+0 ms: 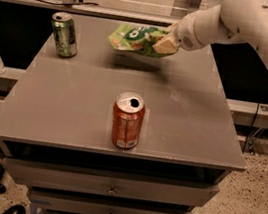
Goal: Move green rice chip bag near green can
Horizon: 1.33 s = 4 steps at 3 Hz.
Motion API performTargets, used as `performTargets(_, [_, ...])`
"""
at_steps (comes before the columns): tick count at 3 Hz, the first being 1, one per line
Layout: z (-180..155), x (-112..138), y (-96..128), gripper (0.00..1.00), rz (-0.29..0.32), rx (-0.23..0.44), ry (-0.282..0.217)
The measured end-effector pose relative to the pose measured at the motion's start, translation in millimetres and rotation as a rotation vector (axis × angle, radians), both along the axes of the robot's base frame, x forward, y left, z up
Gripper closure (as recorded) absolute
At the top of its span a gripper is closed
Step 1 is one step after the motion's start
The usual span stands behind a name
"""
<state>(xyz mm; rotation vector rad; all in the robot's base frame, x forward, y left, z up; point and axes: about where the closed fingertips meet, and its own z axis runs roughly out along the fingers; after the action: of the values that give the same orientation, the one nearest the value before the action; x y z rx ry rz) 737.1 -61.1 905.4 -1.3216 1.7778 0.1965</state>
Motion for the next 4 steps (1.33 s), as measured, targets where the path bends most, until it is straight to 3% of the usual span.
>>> performTargets(2, [-9.1,-39.9,78.0,1.0,0.146,-0.001,-0.034])
performTargets(4, [-20.8,-58.0,116.2,1.0,0.211,0.005,-0.033])
